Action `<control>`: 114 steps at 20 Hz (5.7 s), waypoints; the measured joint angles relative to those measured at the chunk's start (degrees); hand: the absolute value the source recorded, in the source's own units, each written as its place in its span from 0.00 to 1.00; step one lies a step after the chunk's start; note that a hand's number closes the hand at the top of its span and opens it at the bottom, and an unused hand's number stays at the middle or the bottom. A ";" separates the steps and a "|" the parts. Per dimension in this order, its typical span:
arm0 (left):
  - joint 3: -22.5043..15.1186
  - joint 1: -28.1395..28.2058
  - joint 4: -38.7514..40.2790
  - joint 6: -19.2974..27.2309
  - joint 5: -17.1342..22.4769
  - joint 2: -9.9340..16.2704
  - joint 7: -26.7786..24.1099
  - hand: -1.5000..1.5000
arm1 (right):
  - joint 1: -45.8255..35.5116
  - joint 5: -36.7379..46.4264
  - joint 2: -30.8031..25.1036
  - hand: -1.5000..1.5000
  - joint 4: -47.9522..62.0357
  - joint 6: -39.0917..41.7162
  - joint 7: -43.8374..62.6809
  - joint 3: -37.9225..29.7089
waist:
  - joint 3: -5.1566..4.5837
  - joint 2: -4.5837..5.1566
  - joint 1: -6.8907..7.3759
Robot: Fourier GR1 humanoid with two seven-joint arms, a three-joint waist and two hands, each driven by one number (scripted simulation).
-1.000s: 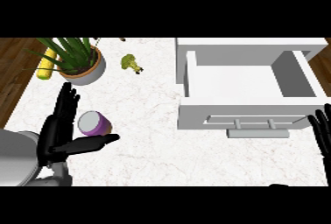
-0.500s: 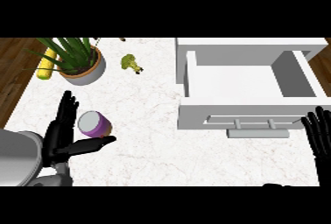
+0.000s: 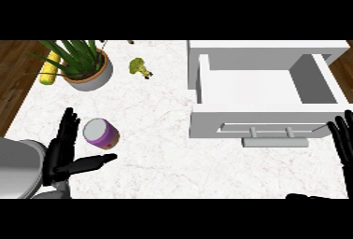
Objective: Pick up the can, place it into the drawer and close the drawer
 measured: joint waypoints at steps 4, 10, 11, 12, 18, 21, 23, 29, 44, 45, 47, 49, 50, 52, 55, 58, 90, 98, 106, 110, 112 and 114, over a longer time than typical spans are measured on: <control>0.51 -0.25 3.01 -0.63 0.70 0.30 -2.03 0.00 | 0.00 -0.07 0.18 0.00 0.96 0.59 -0.98 -0.68 | -0.01 -0.01 0.01; 1.79 -1.28 8.86 -1.04 1.47 1.08 -5.47 0.00 | 1.07 0.25 0.66 0.00 -0.43 1.28 -0.95 -0.70 | 0.00 0.00 -0.02; 2.28 -0.91 9.48 -1.77 2.04 1.55 -6.06 0.00 | 1.33 0.38 0.98 0.00 -1.11 1.20 -0.77 -0.45 | -0.01 0.00 -0.01; 2.55 -1.40 11.13 -1.70 2.24 1.43 -7.02 0.00 | 1.24 -0.01 0.79 0.00 -1.60 1.42 -0.14 -0.64 | -0.01 0.00 -0.03; 3.71 -5.78 18.87 -1.40 3.04 2.22 -9.76 0.00 | 1.21 0.37 1.06 0.00 -2.49 1.11 0.65 0.03 | -0.01 0.02 -0.10; 4.03 -6.99 21.04 -1.98 3.51 3.23 -10.67 0.00 | 2.05 -0.09 1.28 0.00 -3.52 1.23 0.79 -0.07 | -0.01 0.01 -0.10; 4.11 -7.66 23.32 -2.16 3.82 3.04 -12.36 0.00 | 1.25 -0.54 0.86 0.00 -3.18 1.47 1.21 -0.70 | 0.00 0.01 -0.11; 3.36 -9.44 26.00 -0.86 3.82 2.51 -13.37 0.00 | 0.78 -0.98 0.84 0.00 -4.51 1.69 3.15 -1.14 | -0.01 0.01 -0.09; 3.31 -17.92 36.59 -0.03 4.76 3.04 -16.58 0.00 | 2.72 -2.44 1.51 0.00 -5.83 3.23 2.83 -2.27 | -0.02 0.04 -0.28; 3.17 -17.98 36.09 -0.43 4.95 3.32 -16.11 0.00 | 2.90 -1.98 1.77 0.00 -5.85 2.68 2.67 -1.76 | -0.03 0.03 -0.24; 2.83 -18.61 36.46 -0.49 5.05 3.05 -16.06 0.00 | 2.49 -2.07 1.72 0.00 -6.06 2.73 3.29 -1.85 | -0.01 0.02 -0.22; 2.93 -19.97 37.57 -0.21 5.19 2.79 -16.72 1.00 | 2.72 -1.45 1.98 0.00 -4.89 2.81 1.70 -1.81 | 0.06 -0.01 -0.21; 2.92 -20.46 38.00 -0.16 5.21 2.78 -17.21 1.00 | 2.57 -1.68 1.82 0.00 -4.17 3.10 1.18 -2.22 | 0.08 -0.03 -0.21; 2.54 -20.52 37.54 -0.74 5.35 2.80 -17.28 1.00 | 1.94 -2.81 1.42 0.00 -5.03 2.97 2.74 -2.88 | 0.08 -0.04 -0.16; 2.87 -22.07 39.81 -1.30 6.02 2.00 -19.12 1.00 | 3.47 -3.39 1.74 0.00 -6.07 3.37 2.24 -2.81 | 0.01 0.01 -0.31; 2.40 -21.87 37.78 -2.95 7.16 1.66 -17.29 1.00 | 4.06 -3.01 2.00 0.00 -6.08 3.08 1.68 -2.33 | 0.00 -0.01 -0.21; -11.35 -24.29 -4.55 4.60 3.56 -2.66 15.52 1.00 | 5.79 -4.22 2.26 0.00 -9.28 2.93 2.27 -3.31 | 0.02 -0.07 -0.20; -16.52 -37.69 -1.80 11.93 1.21 -4.36 23.75 1.00 | 5.50 -4.46 1.72 0.00 -8.73 2.46 1.98 -3.47 | 0.01 -0.01 -0.57; -19.30 -52.40 5.67 18.28 2.70 -4.66 28.27 1.00 | 4.59 -4.34 1.78 0.00 -9.10 2.38 3.01 -3.68 | 0.03 0.08 -0.91; -19.75 -59.82 12.97 20.81 4.79 -4.69 27.80 1.00 | 3.45 -4.53 1.35 0.00 -8.90 2.47 3.74 -3.90 | 0.02 0.18 -1.25; -20.18 -62.83 14.86 21.77 5.24 -4.70 28.95 1.00 | 3.60 -4.08 1.66 0.00 -8.39 2.29 3.42 -3.66 | 0.03 0.15 -1.17; -20.32 -65.71 18.47 22.44 6.31 -4.71 28.10 1.00 | 3.32 -4.24 1.34 0.00 -7.78 2.48 2.90 -4.33 | 0.04 0.20 -1.35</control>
